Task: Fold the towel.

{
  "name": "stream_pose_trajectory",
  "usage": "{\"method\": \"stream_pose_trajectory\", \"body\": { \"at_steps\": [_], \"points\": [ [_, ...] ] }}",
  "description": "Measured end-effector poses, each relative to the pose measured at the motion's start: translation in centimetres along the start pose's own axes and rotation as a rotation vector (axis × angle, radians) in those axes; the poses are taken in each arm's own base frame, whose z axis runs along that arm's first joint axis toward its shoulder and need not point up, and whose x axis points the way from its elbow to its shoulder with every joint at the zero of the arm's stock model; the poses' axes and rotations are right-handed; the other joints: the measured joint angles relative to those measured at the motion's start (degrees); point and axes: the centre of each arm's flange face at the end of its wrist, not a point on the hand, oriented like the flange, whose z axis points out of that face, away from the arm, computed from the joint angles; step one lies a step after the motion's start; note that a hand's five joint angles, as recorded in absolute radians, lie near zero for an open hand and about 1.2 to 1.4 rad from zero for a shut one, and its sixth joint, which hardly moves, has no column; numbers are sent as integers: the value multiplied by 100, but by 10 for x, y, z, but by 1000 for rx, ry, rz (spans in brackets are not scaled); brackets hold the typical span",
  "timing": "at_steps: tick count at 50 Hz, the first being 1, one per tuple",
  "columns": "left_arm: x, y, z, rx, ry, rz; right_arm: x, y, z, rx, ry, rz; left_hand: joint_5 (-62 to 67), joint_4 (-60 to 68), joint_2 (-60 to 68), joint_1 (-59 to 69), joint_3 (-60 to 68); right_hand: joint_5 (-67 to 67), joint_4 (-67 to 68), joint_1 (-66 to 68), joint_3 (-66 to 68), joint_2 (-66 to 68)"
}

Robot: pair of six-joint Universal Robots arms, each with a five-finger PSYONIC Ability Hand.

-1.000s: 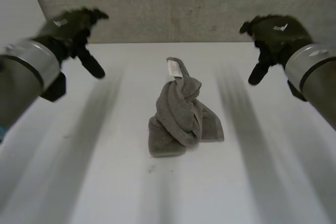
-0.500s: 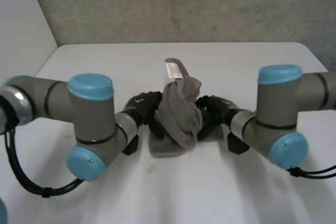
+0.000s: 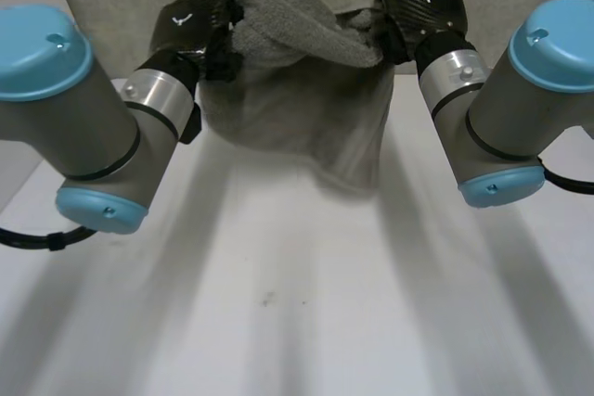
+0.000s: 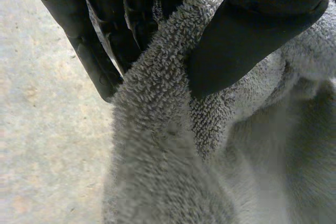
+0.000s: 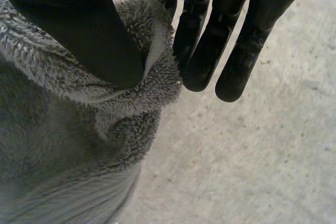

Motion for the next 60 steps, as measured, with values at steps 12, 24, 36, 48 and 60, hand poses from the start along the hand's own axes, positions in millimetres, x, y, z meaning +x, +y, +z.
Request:
{"method": "stream_pose_trajectory", "body": {
  "at_steps": [12, 24, 36, 48, 60],
  "points": [
    [11, 89, -89, -378, 27, 41, -21, 57, -36, -317, -110, -54, -1273, -1395, -1393, -1091, -1366, 11, 24, 0, 18, 0],
    [29, 94, -133, -503, 55, 64, -25, 94, -86, -624, -218, -157, -4627, -4748, -4745, -4301, -4703, 78, 24, 0, 22, 0],
    [22, 32, -90, -297, 81, 155, -14, 89, -131, -736, -256, -258, -5166, -5278, -5274, -4818, -5253, -4188, -4501, -3250, -4464, -4370],
    [33, 94, -44, -358, 291, 338, 5, 64, -141, -649, -188, -328, -5149, -5267, -5262, -4818, -5242, -4752, -5085, -3550, -5026, -4798],
    [29, 152, -47, -537, 377, 489, -18, 53, -140, -436, -412, -536, -2382, -2497, -2453, -2067, -2477, -4827, -5131, -3618, -5089, -4798]
  ]
}}
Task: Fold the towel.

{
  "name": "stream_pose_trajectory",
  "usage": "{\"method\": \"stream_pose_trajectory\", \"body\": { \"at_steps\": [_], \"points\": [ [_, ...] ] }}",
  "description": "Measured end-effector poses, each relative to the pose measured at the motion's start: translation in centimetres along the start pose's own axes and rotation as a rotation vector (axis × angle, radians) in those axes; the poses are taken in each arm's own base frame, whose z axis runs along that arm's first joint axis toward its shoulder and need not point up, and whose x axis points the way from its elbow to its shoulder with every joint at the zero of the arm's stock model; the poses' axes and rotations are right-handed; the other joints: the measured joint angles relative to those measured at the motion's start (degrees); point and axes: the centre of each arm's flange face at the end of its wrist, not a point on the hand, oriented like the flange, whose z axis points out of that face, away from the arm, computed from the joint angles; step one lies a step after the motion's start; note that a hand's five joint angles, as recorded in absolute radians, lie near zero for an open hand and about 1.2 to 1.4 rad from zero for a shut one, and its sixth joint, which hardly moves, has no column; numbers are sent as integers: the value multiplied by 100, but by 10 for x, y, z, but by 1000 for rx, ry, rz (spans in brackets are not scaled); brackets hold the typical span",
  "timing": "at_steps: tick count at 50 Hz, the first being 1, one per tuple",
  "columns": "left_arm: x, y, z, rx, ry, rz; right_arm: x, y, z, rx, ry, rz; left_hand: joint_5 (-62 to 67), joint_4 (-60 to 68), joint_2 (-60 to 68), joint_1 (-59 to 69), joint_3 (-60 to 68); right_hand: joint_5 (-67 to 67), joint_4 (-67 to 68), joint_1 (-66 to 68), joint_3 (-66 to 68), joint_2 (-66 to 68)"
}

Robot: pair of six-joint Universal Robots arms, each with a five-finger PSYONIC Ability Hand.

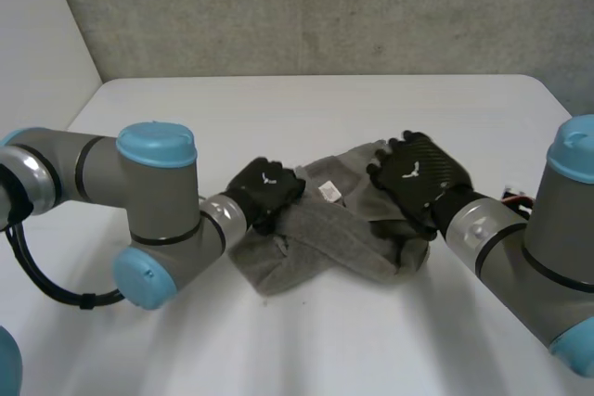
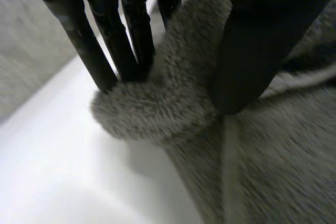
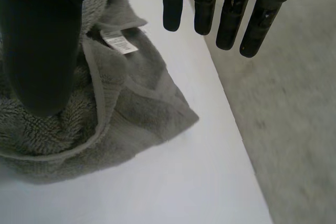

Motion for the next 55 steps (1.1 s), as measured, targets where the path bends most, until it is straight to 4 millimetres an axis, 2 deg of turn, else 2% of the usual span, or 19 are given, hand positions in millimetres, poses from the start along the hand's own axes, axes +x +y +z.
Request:
{"method": "stream_pose_trajectory", "body": {
  "at_steps": [6, 17, 18, 19, 20, 21, 22, 24, 26, 29, 33, 36, 41, 46, 48, 50, 52, 53, 55],
  "points": [
    [4, 5, -16, -77, 15, -17, -10, 5, 23, 29, -103, -109, 1089, 1093, 1063, 1053, 1091, 0, 1, 0, 0, 0],
    [2, 4, -35, -92, -24, -18, -24, 22, 56, -11, -228, -99, 1881, 1893, 1854, 1813, 1877, 137, 82, 89, 81, 59],
    [2, 3, -35, -81, -30, -15, -26, 26, 62, -16, -237, -96, 2036, 2071, 2033, 1939, 2050, 1477, 1489, 1272, 1502, 1384],
    [1, 3, -35, -78, -32, -14, -27, 26, 64, -17, -238, -96, 2139, 2190, 2152, 1979, 2165, 1477, 1489, 1272, 1502, 1384],
    [1, 2, -33, -66, -38, -10, -27, 28, 68, -17, -236, -97, 2156, 2220, 2182, 2001, 2199, 2659, 2786, 2424, 2793, 2694],
    [0, 2, -31, -58, -42, -8, -25, 27, 70, -14, -229, -99, 2247, 2320, 2287, 2063, 2296, 2659, 2786, 2424, 2793, 2694],
    [-1, 1, -29, -48, -48, -3, -23, 27, 73, -10, -219, -102, 2274, 2358, 2321, 2085, 2333, 3609, 3801, 3259, 3897, 3820],
    [-4, -1, -24, -21, -63, 10, -14, 22, 80, 8, -177, -108, 2327, 2410, 2375, 2100, 2389, 4788, 4939, 3928, 4936, 4820],
    [-9, -7, -18, 16, -86, 32, 0, 15, 88, 32, -113, -113, 2353, 2446, 2410, 2135, 2420, 4879, 5052, 3929, 5027, 4886],
    [-30, -28, -6, 113, -168, 97, 39, -6, 103, 95, 82, -92, 2380, 2487, 2442, 2138, 2458, 4933, 5146, 3929, 5100, 4895],
    [-77, -72, 3, 265, -364, 185, 102, -40, 110, 227, 388, 3, 2406, 2493, 2457, 2138, 2477, 4947, 5150, 3929, 5100, 4895],
    [-132, -123, -8, 421, -613, 212, 150, -70, 102, 391, 619, 123, 2406, 2495, 2459, 2178, 2478, 4947, 5151, 3929, 5100, 4895],
    [-169, -159, -34, 542, -790, 137, 165, -80, 92, 489, 702, 232, 2406, 2502, 2459, 2191, 2478, 4983, 5152, 3929, 5101, 4895],
    [-163, -141, -40, 492, -762, 48, 149, -66, 90, 458, 653, 308, 2415, 2511, 2463, 2191, 2478, 4985, 5152, 3929, 5112, 4895],
    [-151, -119, -39, 422, -718, 19, 135, -50, 89, 414, 603, 369, 2424, 2511, 2464, 2191, 2486, 4985, 5153, 3929, 5113, 4895],
    [-128, -79, -37, 297, -646, -12, 118, -26, 89, 344, 547, 440, 2424, 2513, 2464, 2191, 2488, 4985, 5153, 3929, 5113, 4895],
    [-128, -79, -37, 297, -646, -12, 118, -26, 89, 344, 547, 440, 2424, 2513, 2464, 2191, 2488, 4985, 5153, 3929, 5113, 4895],
    [-101, -36, -36, 162, -573, -31, 94, 5, 89, 227, 475, 498, 2424, 2513, 2466, 2191, 2496, 4986, 5153, 3929, 5113, 4895],
    [-89, -16, -36, 102, -537, -37, 83, 18, 90, 175, 444, 517, 2408, 2403, 2350, 2191, 2419, 4986, 5153, 3929, 5113, 4895]
  ]
}}
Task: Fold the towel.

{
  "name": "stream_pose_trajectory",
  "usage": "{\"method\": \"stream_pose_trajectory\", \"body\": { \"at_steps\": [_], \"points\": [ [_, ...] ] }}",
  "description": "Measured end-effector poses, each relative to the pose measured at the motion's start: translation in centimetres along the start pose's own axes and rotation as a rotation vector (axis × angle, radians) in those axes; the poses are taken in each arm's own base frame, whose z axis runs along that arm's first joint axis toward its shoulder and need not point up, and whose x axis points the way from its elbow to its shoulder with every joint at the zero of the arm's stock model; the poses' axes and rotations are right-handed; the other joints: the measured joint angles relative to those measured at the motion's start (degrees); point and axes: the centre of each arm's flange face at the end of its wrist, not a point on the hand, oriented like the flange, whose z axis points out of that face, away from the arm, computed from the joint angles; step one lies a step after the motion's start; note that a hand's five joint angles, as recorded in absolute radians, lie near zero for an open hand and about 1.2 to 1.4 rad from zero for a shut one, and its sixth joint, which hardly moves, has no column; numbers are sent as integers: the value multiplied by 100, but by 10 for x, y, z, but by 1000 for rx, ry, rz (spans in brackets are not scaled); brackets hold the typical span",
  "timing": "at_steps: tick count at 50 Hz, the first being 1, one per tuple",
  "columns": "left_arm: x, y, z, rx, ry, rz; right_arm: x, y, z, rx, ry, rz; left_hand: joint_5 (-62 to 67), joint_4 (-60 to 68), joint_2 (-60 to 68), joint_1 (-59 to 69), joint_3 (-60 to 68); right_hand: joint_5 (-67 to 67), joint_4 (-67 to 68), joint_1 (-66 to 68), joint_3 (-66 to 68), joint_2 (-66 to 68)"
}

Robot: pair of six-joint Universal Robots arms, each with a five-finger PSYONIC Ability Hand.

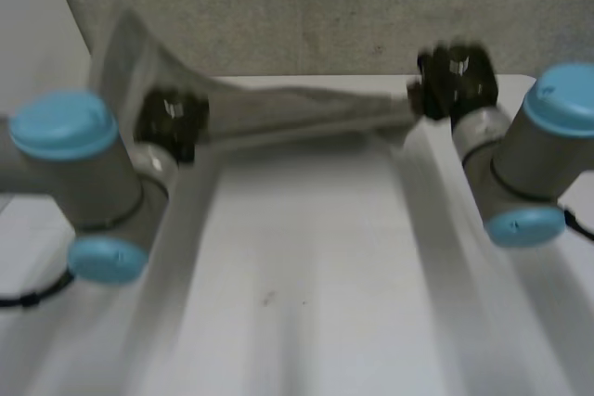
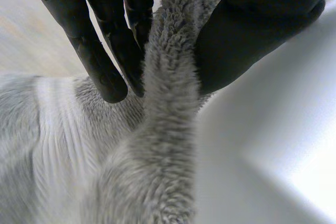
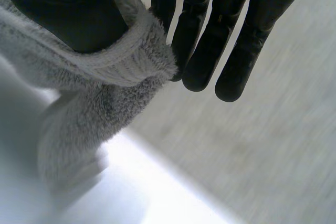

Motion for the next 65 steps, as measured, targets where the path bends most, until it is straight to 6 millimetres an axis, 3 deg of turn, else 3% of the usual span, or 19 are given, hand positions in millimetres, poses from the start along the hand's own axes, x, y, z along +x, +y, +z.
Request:
{"method": "stream_pose_trajectory", "body": {
  "at_steps": [1, 2, 3, 4, 8, 10, 14, 20, 25, 34, 47, 53, 65],
  "points": [
    [5, 9, -4, -27, 16, 4, -3, 14, -5, -59, -16, 6, -17, -66, -48, 0, -65, 0, 0, 0, 0, 0],
    [5, 9, -4, -27, 16, 4, -3, 14, -5, -59, -16, 6, -17, -66, -48, 0, -65, 0, 0, 0, 0, 0],
    [20, 37, -18, -111, 74, 19, -7, 43, -18, -191, -49, 17, -563, -568, -581, -261, -578, 0, 0, 0, 0, 0],
    [27, 48, -24, -146, 100, 25, -8, 54, -25, -250, -63, 21, -682, -692, -678, -476, -702, 1, 0, 0, 0, 0],
    [39, 66, -38, -206, 154, 38, -4, 73, -39, -382, -80, 31, -2081, -2084, -2154, -1958, -2174, 1, 0, 0, 0, 0],
    [40, 64, -41, -205, 159, 39, 2, 74, -42, -407, -73, 33, -3128, -3133, -3117, -2983, -3133, 1, 0, 0, 0, 0],
    [26, 37, -43, -134, 130, 28, 18, 66, -44, -407, -41, 30, -4822, -4828, -4807, -4666, -4822, 1, 0, 0, 0, 0],
    [9, 6, -46, -43, 116, 12, 24, 63, -46, -402, -26, 24, -5646, -5684, -5680, -5467, -5694, 1, 0, 0, 0, 0],
    [-7, 3, -52, -69, 124, 2, 23, 66, -48, -408, -29, 21, -5664, -5728, -5717, -5469, -5732, 1, 0, 0, 0, 0],
    [-35, 34, -74, -252, 214, -75, 21, 70, -48, -408, -33, 17, -4048, -4050, -4040, -3822, -4062, 3, 0, 0, 0, 0],
    [-36, 66, -104, -345, 275, -149, 20, 70, -48, -402, -45, 18, -4134, -4131, -4110, -3887, -4125, 9, 0, 0, 0, 0],
    [-43, 84, -103, -351, 222, -138, 19, 71, -49, -404, -49, 18, -4159, -4153, -4129, -3910, -4142, 17, 0, 0, 0, 0],
    [-46, 93, -99, -338, 194, -119, 18, 72, -50, -397, -50, 7, -4290, -4293, -4266, -4059, -4288, 21, 0, 0, 0, 0]
  ]
}}
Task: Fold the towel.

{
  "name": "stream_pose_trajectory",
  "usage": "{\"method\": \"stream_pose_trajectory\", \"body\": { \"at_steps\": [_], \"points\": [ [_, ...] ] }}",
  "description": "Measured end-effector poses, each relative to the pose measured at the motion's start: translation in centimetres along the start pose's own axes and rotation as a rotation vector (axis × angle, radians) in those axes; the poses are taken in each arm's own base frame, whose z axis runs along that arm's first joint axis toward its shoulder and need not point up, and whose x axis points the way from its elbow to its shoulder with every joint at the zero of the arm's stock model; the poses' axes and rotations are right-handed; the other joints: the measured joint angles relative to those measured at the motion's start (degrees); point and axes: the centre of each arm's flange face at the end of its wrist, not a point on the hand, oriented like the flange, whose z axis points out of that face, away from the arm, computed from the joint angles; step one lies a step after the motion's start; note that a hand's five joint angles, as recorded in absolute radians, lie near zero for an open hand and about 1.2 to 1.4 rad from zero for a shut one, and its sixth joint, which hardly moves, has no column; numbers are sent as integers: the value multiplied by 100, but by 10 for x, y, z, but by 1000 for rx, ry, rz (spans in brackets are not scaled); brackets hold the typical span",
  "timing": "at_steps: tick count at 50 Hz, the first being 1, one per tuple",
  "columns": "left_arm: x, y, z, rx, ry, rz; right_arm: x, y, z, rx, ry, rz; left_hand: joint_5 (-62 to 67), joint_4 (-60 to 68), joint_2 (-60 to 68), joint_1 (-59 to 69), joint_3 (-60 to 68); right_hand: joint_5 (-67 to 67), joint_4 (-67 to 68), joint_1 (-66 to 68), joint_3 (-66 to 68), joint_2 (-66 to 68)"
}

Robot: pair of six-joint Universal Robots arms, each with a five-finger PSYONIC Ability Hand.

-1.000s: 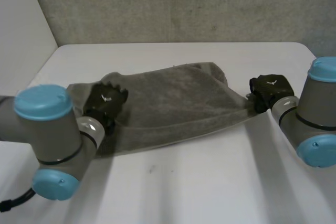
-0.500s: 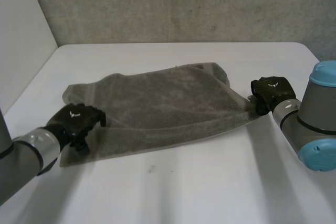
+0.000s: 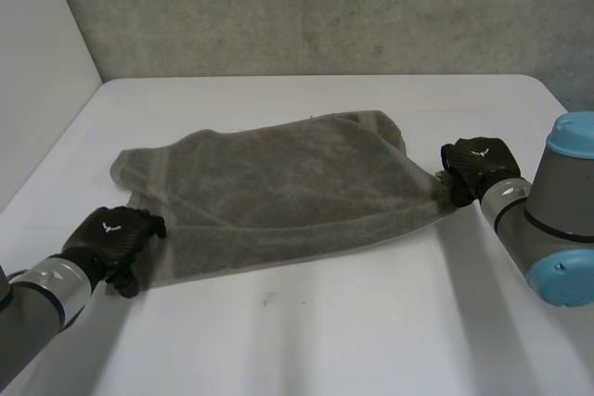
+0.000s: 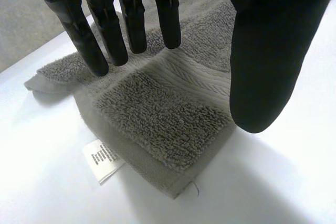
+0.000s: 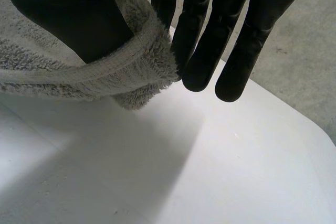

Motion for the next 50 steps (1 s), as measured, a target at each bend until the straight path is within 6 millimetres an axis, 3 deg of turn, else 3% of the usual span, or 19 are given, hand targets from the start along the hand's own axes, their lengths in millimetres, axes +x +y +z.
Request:
{"method": "stream_pose_trajectory", "body": {
  "at_steps": [26, 39, 42, 50],
  "points": [
    [3, 22, 20, -28, 9, 54, -3, 2, 0, 14, -11, -11, 152, 150, 157, 151, 134, 0, 0, 0, 0, 0],
    [-3, 21, 32, 7, -14, 65, -4, 3, 0, 11, -14, -11, 659, 1136, 1139, 1084, 1138, 0, 0, 0, 0, 0],
    [-4, 20, 34, 18, -21, 68, -4, 3, 0, 11, -14, -11, 1401, 1375, 1368, 1375, 1366, 0, 0, 0, 0, 0],
    [-7, 16, 36, 31, -30, 72, -4, 4, 1, 10, -14, -11, 1417, 1505, 1494, 1493, 1491, 0, 0, 0, 0, 0]
  ]
}}
